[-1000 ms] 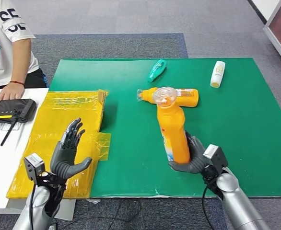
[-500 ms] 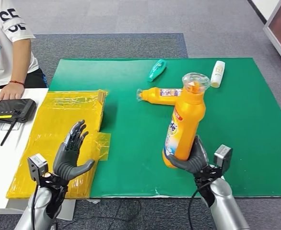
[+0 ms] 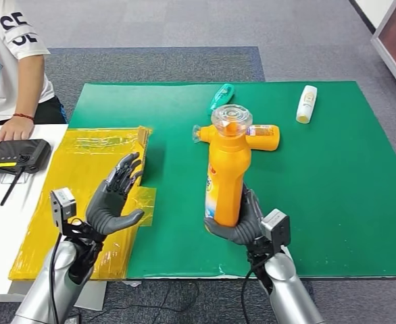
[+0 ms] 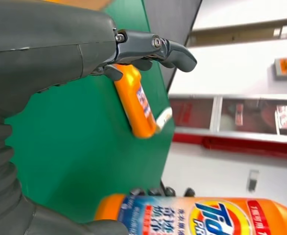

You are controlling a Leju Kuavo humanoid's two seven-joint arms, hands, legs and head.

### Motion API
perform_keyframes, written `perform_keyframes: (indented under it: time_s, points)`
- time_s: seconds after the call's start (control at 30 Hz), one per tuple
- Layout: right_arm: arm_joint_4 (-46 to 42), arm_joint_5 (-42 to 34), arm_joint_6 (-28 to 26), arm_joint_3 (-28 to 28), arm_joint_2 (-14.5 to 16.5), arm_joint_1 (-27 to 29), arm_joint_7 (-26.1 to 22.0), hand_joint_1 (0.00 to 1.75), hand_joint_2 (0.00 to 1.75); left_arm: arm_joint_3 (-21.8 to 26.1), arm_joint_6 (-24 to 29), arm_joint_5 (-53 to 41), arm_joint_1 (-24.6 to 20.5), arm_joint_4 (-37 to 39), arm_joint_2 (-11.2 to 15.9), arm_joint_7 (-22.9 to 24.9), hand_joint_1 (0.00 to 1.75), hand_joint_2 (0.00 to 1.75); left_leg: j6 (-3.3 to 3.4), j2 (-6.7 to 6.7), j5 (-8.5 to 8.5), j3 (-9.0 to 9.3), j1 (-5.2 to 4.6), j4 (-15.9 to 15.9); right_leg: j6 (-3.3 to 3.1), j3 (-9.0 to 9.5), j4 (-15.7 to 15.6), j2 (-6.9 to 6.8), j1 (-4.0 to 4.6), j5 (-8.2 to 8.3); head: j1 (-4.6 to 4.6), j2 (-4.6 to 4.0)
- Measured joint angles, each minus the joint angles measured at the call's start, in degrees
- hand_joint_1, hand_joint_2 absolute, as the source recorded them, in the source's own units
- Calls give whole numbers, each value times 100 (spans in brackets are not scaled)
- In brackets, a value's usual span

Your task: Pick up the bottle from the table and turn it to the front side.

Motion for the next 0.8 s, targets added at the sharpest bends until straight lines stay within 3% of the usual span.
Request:
perform_keyframes:
  time_s: [0.2, 0.4, 0.8]
  points:
    - [93, 132, -224, 210, 31, -92, -60, 175, 175, -143, -547, 952, -417, 187, 93, 558, 0, 175, -3, 0, 2, -1, 0, 0, -1, -3, 0, 0, 0, 1, -1, 0]
    - [177, 491, -726, 430, 65, -182, -113, 175, 175, -306, -768, 1784, -905, 429, 168, 1218, 0, 175, -4, 0, 6, -1, 0, 0, -2, -3, 1, 0, 1, 2, -1, 0]
    - [445, 804, -1123, 814, 117, -290, -92, 175, 175, -662, -556, 1997, -1285, 723, 293, 1375, 0, 175, -3, 0, 6, -7, 0, 0, -2, -10, 1, 0, 1, 3, -1, 0]
